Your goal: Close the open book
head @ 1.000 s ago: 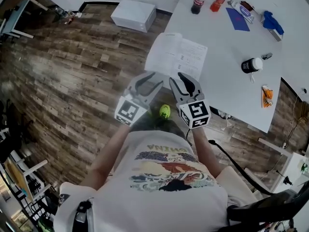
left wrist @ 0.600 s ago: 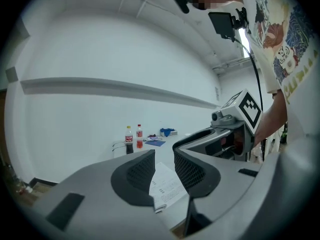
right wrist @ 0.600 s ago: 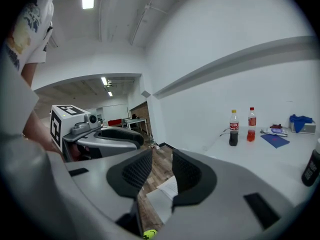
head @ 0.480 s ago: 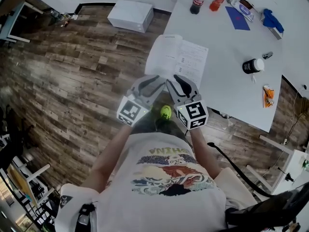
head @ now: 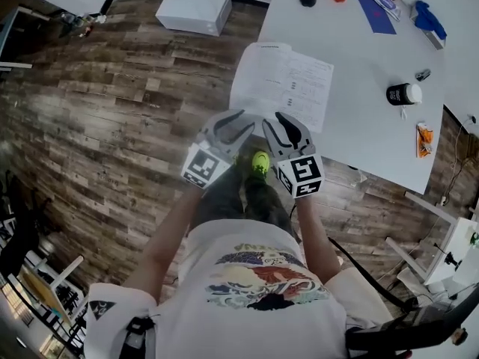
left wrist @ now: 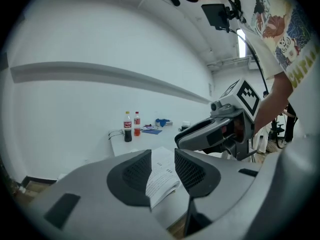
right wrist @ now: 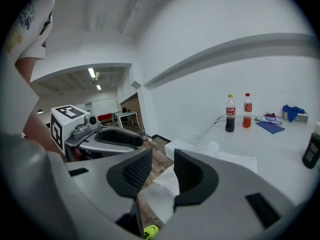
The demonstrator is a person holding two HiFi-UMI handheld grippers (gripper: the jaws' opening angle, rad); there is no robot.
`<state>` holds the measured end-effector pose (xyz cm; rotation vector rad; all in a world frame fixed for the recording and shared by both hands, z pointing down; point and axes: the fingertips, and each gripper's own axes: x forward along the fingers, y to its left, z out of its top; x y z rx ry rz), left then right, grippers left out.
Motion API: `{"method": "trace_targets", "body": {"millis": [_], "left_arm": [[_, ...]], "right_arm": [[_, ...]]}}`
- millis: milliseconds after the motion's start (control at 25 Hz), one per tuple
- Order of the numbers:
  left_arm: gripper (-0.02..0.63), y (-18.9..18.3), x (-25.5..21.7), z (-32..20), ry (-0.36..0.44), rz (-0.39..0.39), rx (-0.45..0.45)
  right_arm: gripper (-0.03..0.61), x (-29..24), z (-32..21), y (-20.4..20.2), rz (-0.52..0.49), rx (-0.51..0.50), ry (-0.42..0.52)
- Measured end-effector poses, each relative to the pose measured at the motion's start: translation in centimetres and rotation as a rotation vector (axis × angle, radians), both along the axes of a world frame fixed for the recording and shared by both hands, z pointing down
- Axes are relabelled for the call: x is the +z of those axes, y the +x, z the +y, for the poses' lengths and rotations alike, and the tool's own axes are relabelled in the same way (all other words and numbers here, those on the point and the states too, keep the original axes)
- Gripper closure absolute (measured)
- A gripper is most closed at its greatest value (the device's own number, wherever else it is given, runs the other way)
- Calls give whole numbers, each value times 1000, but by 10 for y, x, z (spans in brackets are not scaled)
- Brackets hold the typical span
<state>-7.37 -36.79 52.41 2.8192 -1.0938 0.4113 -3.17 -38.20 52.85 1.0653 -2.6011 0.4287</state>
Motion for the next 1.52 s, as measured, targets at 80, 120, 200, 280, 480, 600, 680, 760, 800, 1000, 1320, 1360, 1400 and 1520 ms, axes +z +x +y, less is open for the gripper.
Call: {"method": "trace_targets", "body": {"millis": [80,120,200,280,480,600,680,760,800,1000,1320,1360,1400,1520], "left_arm": [[486,-10,16,-7,-10,-5,1],[486,-14,25,-11,-16,-6,-2],[486,-23,42,-17,-28,-4,-9],[486,-28,59,-20,-39,-2,-9],[483,-39,107,-28,-34,-66,2],[479,-44,135,-28,-47,-78,-9],[476,-46,153,-29,-67,-73,-20],[472,-50,168,-30,-81,-74,-39],[471,-53,174,-30,-84,-76,-51],[468,-64,192,-30,-66,-77,-84],[466,-84,205,-25,-32,-105,-129],[466,-86,210,-24,-39,-116,-134],[466,-87,215,-23,-44,-133,-134],[466,-82,229,-24,-43,-189,-111]], "right_arm": [[456,12,-5,-2,10,16,-9],[456,18,-8,-3,15,23,-13],[456,28,-13,-4,22,34,-19],[456,37,-17,-5,27,41,-20],[456,63,-28,-9,56,35,-19],[456,79,-28,-8,74,33,-30],[456,87,-28,-6,85,35,-34],[456,91,-27,-5,94,36,-38],[456,93,-27,-4,98,34,-40],[456,98,-28,-4,115,11,-45],[456,109,-35,-11,114,-7,-60],[456,110,-35,-11,114,-8,-62],[456,111,-35,-12,114,-10,-63],[456,114,-33,-16,115,-21,-69]]}}
